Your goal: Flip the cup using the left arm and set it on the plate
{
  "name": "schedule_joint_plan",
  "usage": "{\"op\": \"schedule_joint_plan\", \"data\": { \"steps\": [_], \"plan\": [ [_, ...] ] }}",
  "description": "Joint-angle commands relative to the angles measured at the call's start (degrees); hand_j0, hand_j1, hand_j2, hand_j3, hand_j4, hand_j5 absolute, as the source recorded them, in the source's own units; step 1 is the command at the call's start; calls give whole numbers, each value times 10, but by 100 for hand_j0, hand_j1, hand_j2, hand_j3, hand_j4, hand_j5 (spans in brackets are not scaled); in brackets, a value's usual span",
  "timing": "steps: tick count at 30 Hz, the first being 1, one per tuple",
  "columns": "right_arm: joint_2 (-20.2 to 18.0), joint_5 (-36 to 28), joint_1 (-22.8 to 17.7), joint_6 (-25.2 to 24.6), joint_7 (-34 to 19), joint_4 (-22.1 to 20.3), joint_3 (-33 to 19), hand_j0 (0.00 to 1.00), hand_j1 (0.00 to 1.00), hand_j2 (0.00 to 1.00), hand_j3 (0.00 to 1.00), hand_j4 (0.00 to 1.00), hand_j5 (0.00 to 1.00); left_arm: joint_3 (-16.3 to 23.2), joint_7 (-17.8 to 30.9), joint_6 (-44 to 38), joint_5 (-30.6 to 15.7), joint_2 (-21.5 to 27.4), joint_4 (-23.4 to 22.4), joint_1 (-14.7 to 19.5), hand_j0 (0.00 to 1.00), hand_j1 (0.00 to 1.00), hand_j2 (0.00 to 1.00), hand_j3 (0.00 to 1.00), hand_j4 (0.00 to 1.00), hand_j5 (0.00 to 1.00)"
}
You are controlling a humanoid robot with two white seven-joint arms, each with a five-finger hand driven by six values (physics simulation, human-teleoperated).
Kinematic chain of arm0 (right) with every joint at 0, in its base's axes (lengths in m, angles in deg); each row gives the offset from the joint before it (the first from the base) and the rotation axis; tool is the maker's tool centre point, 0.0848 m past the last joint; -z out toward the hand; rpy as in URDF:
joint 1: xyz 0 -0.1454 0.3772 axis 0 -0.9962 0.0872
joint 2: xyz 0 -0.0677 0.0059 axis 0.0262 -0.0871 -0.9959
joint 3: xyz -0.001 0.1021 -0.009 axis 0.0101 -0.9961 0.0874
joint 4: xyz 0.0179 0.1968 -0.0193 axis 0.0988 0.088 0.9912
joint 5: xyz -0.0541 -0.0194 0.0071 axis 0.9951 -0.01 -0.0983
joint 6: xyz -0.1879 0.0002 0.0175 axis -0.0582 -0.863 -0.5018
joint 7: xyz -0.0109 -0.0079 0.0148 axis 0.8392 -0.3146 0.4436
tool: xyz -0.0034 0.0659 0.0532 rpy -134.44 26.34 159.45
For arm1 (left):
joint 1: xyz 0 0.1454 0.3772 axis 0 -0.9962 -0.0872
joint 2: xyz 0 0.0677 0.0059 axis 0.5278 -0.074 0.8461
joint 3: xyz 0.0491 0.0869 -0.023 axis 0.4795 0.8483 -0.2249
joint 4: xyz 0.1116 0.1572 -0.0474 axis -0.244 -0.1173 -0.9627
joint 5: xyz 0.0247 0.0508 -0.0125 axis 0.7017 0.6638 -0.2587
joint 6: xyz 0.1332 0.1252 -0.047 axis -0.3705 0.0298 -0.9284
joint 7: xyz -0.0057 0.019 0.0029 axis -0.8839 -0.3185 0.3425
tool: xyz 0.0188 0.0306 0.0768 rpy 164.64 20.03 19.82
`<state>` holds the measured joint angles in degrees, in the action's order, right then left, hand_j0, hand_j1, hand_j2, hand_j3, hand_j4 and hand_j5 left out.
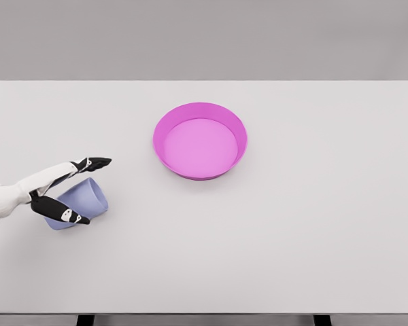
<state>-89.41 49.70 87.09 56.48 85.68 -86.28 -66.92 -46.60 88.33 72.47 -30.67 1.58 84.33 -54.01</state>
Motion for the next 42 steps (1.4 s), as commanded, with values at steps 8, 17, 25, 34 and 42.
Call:
{"op": "schedule_joint_plan", "data": {
  "steps": [8,17,25,34,42],
  "plan": [
    [0,0,0,0,0,0,0,100,100,100,100,100,100,0,1,-12,9,-10,0,-1,98,98,98,98,98,98],
    [0,0,0,0,0,0,0,100,100,100,100,100,100,0,3,-46,9,-7,0,-1,87,87,87,87,87,87],
    [0,0,0,0,0,0,0,100,100,100,100,100,100,-2,3,-58,9,-7,1,-5,75,75,75,75,75,75],
    [0,0,0,0,0,0,0,100,100,100,100,100,100,-10,-2,-44,6,-13,0,-4,65,65,65,65,65,65],
    [0,0,0,0,0,0,0,100,100,100,100,100,100,-27,-3,4,6,-39,0,11,65,65,65,65,65,65]
  ]
}}
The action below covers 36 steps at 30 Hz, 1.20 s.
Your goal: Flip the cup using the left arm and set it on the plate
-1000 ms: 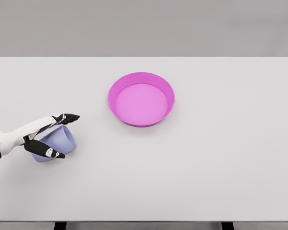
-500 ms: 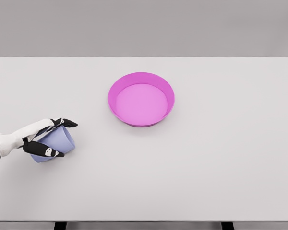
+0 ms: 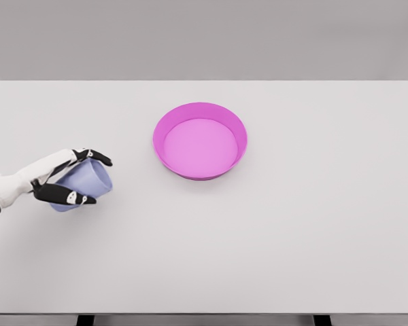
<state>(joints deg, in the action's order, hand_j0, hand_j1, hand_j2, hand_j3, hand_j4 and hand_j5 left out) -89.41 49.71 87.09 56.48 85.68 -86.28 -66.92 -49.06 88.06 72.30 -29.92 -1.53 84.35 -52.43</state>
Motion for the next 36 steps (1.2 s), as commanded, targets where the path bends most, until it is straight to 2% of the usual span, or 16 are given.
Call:
{"op": "schedule_joint_plan", "data": {
  "steps": [1,7,11,14,24,36],
  "plan": [
    [0,0,1,0,0,0,0,100,100,100,100,100,100,-2,-1,6,-2,-15,0,3,65,65,65,65,65,65],
    [0,0,0,0,0,0,0,100,100,100,100,100,100,-2,-2,11,-2,-44,0,37,65,65,65,65,65,65],
    [0,0,0,0,0,0,0,100,100,100,100,100,100,-2,-2,13,-5,-50,0,39,66,66,66,66,66,66],
    [0,0,0,0,0,0,0,100,100,100,100,100,100,-2,-4,26,-6,-84,0,47,66,66,66,66,66,66],
    [0,0,0,0,0,0,0,100,100,100,100,100,100,0,-31,72,-6,-144,-1,69,65,65,65,65,65,65],
    [0,1,0,0,0,0,0,100,100,100,100,100,100,-1,-33,120,-6,-210,-14,80,65,65,65,65,65,65]
  ]
}}
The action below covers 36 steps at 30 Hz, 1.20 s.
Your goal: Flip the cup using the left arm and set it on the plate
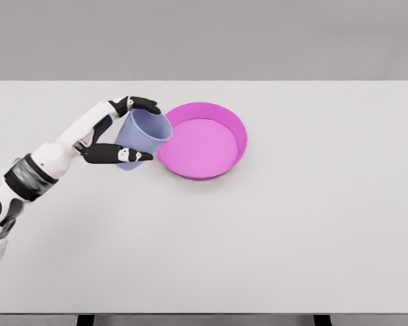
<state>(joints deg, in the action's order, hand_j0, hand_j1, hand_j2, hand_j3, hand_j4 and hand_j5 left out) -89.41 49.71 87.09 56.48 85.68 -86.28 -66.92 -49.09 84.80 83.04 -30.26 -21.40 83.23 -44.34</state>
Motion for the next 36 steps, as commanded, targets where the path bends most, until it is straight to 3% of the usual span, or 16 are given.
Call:
{"op": "schedule_joint_plan", "data": {
  "steps": [1,6,9,14,19,23,28,36],
  "plan": [
    [0,0,0,0,0,0,0,100,100,100,100,100,100,0,-4,19,-3,-17,-7,0,65,65,65,65,65,65],
    [0,0,0,0,0,0,0,100,100,100,100,100,100,0,-29,52,-14,-36,-16,0,64,64,64,64,64,64],
    [0,0,0,0,0,0,0,100,100,100,100,100,100,5,-75,77,-14,-53,-20,0,61,61,61,61,61,61],
    [0,0,0,0,0,0,0,100,100,100,100,100,100,10,-90,135,-11,-87,-53,11,60,60,60,60,60,60],
    [0,0,0,0,0,0,0,100,100,100,100,100,100,11,-93,189,-3,-127,-105,18,59,59,59,59,59,59],
    [0,0,0,0,0,0,0,100,100,100,100,100,100,49,-100,189,-5,-145,-150,41,59,59,59,59,59,59],
    [0,0,0,0,0,0,0,100,100,100,100,100,100,66,-100,189,-10,-179,-199,54,59,59,59,59,59,59],
    [0,0,0,0,0,0,0,100,100,100,100,100,100,56,-96,189,-10,-244,-203,62,59,59,59,59,59,59]
  ]
}}
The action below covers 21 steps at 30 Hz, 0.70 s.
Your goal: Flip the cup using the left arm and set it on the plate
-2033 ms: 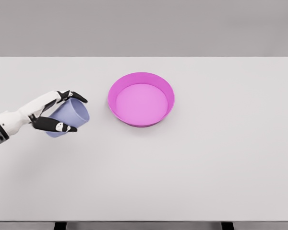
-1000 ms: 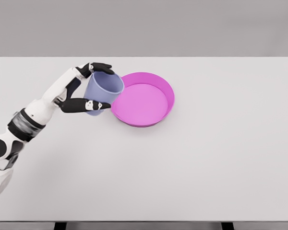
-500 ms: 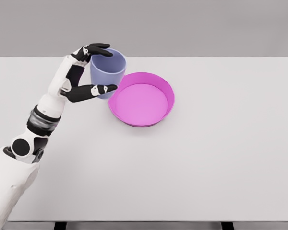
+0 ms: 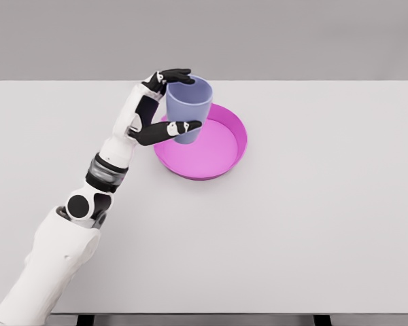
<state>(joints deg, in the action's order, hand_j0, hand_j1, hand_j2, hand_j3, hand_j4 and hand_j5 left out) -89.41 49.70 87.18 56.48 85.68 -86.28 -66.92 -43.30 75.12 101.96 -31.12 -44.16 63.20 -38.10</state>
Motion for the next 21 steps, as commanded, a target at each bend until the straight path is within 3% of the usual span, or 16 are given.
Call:
{"op": "schedule_joint_plan", "data": {
  "steps": [1,9,19,21],
  "plan": [
    [0,0,-1,0,0,0,0,100,100,100,100,100,100,-2,1,0,-1,-22,-3,0,59,59,59,59,59,59],
    [0,0,-1,0,0,0,0,100,100,100,100,100,100,-21,1,0,4,-71,-77,18,58,58,58,58,58,58],
    [0,0,-1,0,0,0,0,100,100,100,100,100,100,-18,2,0,6,-71,-93,18,58,58,58,58,58,58],
    [0,0,-1,0,0,0,0,100,100,100,100,100,100,-24,3,0,6,-89,-95,18,58,58,58,58,58,58]
  ]
}}
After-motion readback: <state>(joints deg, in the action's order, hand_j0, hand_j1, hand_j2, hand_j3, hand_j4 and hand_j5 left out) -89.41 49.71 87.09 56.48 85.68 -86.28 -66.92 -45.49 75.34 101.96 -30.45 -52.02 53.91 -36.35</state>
